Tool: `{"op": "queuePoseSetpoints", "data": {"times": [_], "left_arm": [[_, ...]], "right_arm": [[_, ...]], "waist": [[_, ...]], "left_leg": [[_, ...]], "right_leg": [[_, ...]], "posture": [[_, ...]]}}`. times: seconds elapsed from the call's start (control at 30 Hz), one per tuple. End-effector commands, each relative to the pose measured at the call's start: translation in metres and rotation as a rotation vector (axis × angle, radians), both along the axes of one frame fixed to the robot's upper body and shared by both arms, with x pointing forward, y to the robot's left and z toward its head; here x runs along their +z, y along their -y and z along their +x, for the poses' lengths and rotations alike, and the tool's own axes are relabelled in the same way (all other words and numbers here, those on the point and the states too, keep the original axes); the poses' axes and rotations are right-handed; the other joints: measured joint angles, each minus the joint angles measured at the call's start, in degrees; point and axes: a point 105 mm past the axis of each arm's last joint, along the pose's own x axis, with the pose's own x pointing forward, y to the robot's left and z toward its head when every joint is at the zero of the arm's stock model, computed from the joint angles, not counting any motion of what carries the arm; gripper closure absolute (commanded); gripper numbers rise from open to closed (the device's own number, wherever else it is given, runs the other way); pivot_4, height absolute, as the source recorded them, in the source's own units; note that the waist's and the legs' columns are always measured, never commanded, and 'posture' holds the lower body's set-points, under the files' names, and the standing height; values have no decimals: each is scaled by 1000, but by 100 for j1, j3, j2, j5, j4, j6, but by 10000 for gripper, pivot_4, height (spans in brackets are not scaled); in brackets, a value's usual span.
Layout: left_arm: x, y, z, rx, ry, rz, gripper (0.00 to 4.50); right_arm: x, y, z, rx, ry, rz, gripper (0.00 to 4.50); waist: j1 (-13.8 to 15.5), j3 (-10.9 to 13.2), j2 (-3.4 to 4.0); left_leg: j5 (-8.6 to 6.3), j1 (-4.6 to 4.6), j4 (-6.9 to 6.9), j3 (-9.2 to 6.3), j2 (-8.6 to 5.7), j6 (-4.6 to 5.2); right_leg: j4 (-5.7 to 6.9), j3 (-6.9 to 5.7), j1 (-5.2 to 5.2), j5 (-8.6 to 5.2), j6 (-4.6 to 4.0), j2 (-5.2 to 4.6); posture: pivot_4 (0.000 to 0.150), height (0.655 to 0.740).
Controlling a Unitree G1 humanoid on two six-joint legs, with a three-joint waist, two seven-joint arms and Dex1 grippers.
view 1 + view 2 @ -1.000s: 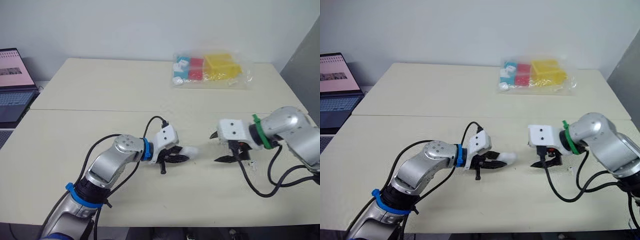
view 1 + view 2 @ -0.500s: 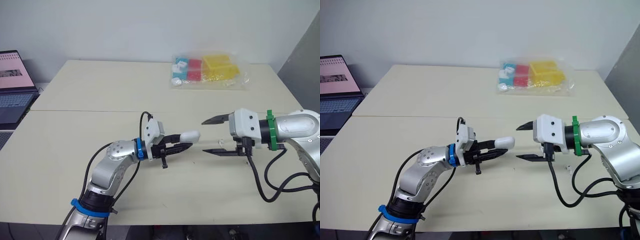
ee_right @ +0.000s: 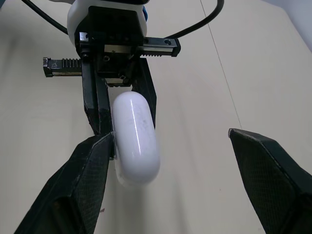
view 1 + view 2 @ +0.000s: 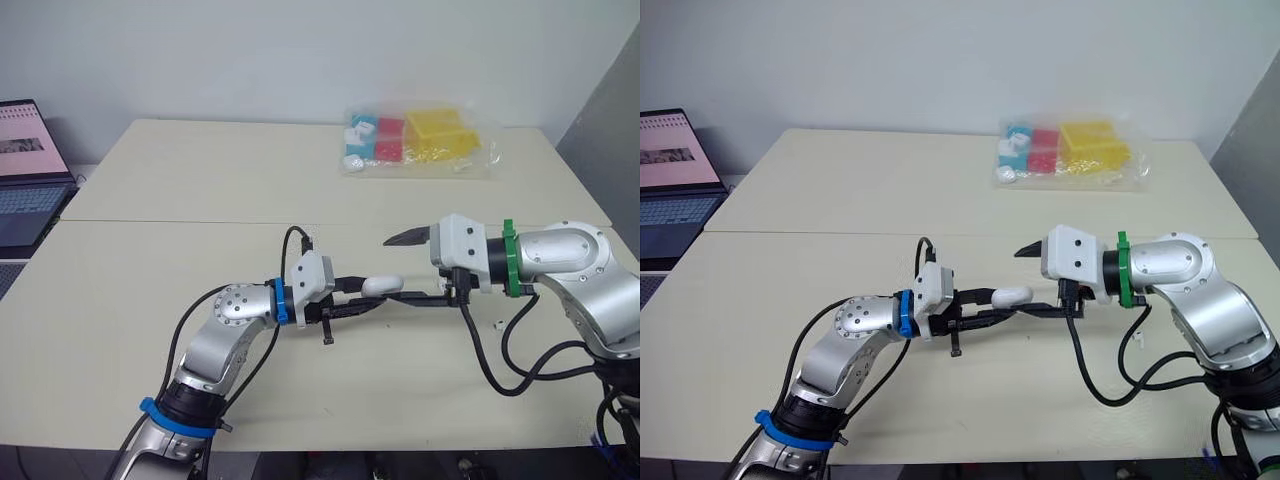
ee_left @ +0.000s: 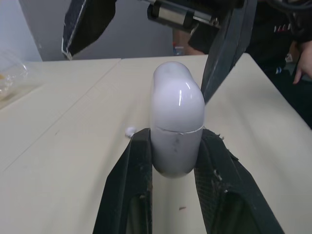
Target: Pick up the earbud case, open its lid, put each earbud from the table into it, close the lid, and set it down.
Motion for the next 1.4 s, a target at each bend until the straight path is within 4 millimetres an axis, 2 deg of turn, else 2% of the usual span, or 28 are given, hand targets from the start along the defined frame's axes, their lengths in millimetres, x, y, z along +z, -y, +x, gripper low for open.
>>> {"op": "queuePoseSetpoints", "data": {"times": [0.03,0.17,0.27,0.43,0.57,0.7,0.83,1.0,1.23,1.4], "left_arm": [[2,8,-11,-74,41,7,37145],[2,9,-11,-76,39,5,37145],[2,9,-8,-61,32,0,37145],[4,4,1,9,19,-28,37145],[2,1,-1,35,14,-29,37145],[-5,-5,-6,53,12,-15,37145],[-3,-7,-7,55,12,-16,37145],[3,-9,-4,54,14,-17,37145],[4,-8,-1,42,15,-7,37146],[3,-6,-4,36,8,-9,37145]], "right_arm": [[21,3,2,-17,63,32,5597],[20,4,1,-13,60,24,5597],[19,7,-8,17,7,16,5597],[34,30,-21,-34,-110,61,5597],[35,52,-23,-161,-189,96,5597],[-1,103,-18,-570,-247,81,5597],[-23,123,-21,-782,-265,129,5597],[-66,134,-41,-954,-315,164,5597],[-92,155,-39,-1133,-291,228,5597],[-106,153,-35,-1149,-322,275,5597]], "waist": [[2,0,0],[2,0,0],[3,0,0],[11,0,0],[10,0,0],[39,-4,-5],[25,-5,1],[19,-10,2],[-11,-15,3],[-12,-16,5]], "left_leg": [[0,-1,0,0,0,0],[0,-5,0,1,0,0],[0,-8,0,0,0,0],[0,-13,1,-2,0,0],[0,-9,-1,0,0,0],[0,-14,-7,-3,2,0],[0,-16,-1,6,-1,0],[0,-8,-2,0,1,0],[0,-1,0,8,0,0],[0,-2,-3,9,0,1]], "right_leg": [[0,0,-1,0,0,0],[-2,1,-3,1,-2,0],[-2,0,-6,1,-1,0],[-4,-1,-6,7,-11,-2],[-3,-1,-6,3,-5,-1],[-5,-3,-5,0,-3,-2],[-1,3,-11,-6,11,-11],[-2,-4,-3,-5,16,0],[-3,8,0,-1,22,3],[-3,12,-2,-1,22,6]], "posture": [[1500,7378],[1500,7378],[1500,7378],[1500,7378],[1500,7378],[1500,7378],[1500,7378],[1500,7378],[1500,7378],[1500,7378]]}}
